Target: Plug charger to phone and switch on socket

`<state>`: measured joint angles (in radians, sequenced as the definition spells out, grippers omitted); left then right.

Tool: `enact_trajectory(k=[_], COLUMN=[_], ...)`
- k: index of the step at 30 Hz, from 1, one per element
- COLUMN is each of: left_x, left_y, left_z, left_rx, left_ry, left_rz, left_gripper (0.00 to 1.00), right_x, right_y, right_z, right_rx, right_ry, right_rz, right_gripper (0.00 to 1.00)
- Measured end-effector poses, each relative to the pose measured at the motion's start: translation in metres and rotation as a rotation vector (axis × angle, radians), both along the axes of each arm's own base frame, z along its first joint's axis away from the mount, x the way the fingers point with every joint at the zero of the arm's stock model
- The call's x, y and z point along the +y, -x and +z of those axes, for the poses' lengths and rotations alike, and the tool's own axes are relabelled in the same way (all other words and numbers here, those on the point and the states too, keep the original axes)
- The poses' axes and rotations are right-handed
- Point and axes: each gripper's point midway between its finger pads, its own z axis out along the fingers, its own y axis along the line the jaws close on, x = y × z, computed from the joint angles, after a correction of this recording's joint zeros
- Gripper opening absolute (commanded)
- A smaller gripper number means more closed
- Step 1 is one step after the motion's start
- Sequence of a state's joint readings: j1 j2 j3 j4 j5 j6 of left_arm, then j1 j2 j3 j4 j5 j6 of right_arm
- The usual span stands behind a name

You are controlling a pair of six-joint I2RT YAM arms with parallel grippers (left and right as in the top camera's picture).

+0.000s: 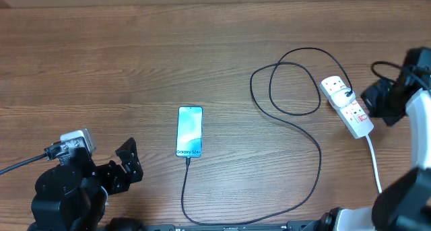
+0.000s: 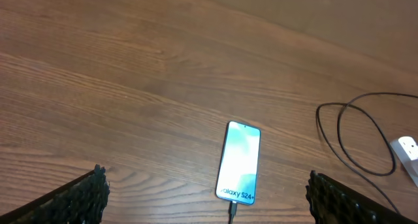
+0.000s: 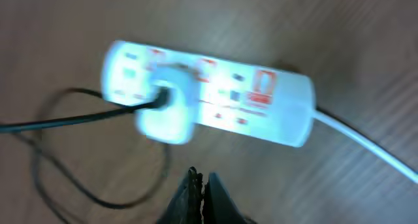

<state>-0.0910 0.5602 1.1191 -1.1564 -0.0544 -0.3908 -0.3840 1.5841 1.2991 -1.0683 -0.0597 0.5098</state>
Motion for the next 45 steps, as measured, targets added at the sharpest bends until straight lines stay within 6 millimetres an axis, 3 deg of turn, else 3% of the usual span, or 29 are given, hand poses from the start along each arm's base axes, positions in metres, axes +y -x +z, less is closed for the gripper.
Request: enact_trajectory(k=[2,4,12,17,27,34,45], left_x=[0.000,0.001,0.001,0.001,0.001,0.001,0.001], left_y=[0.000,0.000,0.000,0.000,0.000,0.000,0.000], left_z=[0.000,0.000,0.000,0.000,0.000,0.000,0.000], left_rx=[-0.001,0.000,0.000,0.000,0.000,0.000,0.000], left_ry=[-0.001,-0.002,-0.002,-0.002,-0.002,-0.002,-0.002], left_rz=[0.002,0.003,0.003,0.003,0.003,0.003,0.003], left_gripper=[1.00,1.00,1.00,1.00,1.00,1.00,1.00], right_x=[-0.005,-0.005,-0.010,-0.011,-0.015,-0.009,-0.014], right_y=[0.009,0.007,-0.019,-0.023,-0.035,-0.039,-0.044], right_z=[-0.022,-0.029,-0.039,-0.052,-0.055,-0.082,-0.082], right_rx=[0.083,0.108,0.123,0.139,0.102,0.156,0.144], right_ry=[-0.065,-0.088,-0.116,-0.125,-0.105,-0.120,-0.092], right_rz=[0.011,0.033,0.104,0.136,0.154,0.180,0.177], right_gripper=[0.04,0.04,0.04,0.04,0.04,0.04,0.04])
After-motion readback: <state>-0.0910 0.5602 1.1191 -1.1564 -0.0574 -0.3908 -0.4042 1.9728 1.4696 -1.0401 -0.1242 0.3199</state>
